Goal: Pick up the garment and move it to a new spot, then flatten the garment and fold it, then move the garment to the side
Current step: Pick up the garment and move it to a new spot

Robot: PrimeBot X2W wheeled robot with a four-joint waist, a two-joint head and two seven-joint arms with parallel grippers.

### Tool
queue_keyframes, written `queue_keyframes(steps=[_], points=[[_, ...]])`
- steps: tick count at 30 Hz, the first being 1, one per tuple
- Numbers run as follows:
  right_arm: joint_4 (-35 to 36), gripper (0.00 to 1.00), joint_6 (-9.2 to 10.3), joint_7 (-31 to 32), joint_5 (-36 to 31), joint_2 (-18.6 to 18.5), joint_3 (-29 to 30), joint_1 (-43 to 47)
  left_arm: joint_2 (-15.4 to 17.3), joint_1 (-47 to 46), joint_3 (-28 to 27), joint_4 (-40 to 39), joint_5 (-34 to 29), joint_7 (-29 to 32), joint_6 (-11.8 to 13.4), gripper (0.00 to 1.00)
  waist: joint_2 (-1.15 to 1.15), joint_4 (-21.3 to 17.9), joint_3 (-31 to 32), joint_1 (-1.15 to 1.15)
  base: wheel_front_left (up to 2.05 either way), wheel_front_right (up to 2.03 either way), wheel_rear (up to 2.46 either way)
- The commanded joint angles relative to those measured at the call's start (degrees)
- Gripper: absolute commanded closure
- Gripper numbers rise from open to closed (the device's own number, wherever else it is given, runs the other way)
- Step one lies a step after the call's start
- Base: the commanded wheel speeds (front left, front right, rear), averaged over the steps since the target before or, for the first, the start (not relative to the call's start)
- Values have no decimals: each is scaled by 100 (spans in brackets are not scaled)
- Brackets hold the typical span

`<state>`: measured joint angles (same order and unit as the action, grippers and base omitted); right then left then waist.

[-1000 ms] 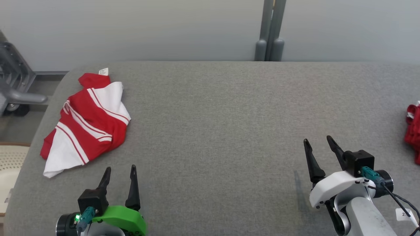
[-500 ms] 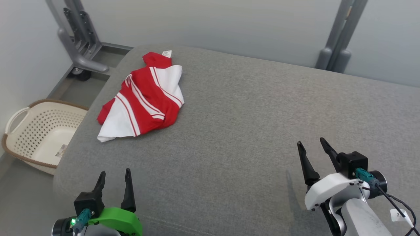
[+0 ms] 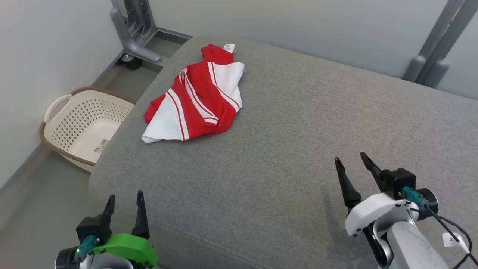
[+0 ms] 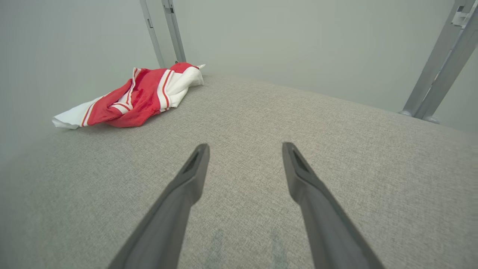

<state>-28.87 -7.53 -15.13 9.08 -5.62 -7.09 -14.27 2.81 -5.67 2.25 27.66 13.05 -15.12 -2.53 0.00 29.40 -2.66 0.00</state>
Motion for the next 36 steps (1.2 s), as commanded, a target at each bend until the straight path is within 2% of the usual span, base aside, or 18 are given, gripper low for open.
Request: queue_keyframes(steps=[1, 7, 14, 17, 23, 29, 36], points=[[3, 0, 9, -1, 30, -78, -12, -68, 19, -275, -59, 46, -42, -2, -75, 0, 0, -182, -146, 0, 0, 0, 0], [48, 0, 9, -1, -1, -251, -84, -235, 237, -1055, -283, 541, -190, -1, -338, 0, 0, -571, -524, 0, 0, 0, 0], [237, 0, 9, -1, 0, -516, -228, -575, 803, -2147, -72, 1479, 46, -2, -492, 0, 0, -1160, -1057, 0, 0, 0, 0], [309, 0, 9, -1, 19, -587, -239, -662, 960, -2389, 139, 1784, 289, -2, -497, 0, 0, -1331, -1183, 0, 0, 0, 0], [505, 0, 9, -1, 32, -775, -252, -834, 1458, -2890, 796, 2462, 1189, 103, -496, 0, 0, -1763, -1463, 0, 0, 0, 0], [707, 0, 9, -1, 18, -976, -172, -896, 1681, -3209, 1248, 2665, 2091, 433, -497, 0, 0, -2051, -1709, 0, 0, 0, 0], [839, 0, 9, 0, 19, -1113, -42, -862, 1906, -3403, 1514, 3145, 2631, 597, -498, 0, 0, -2358, -1925, 0, 0, 0, 0]])
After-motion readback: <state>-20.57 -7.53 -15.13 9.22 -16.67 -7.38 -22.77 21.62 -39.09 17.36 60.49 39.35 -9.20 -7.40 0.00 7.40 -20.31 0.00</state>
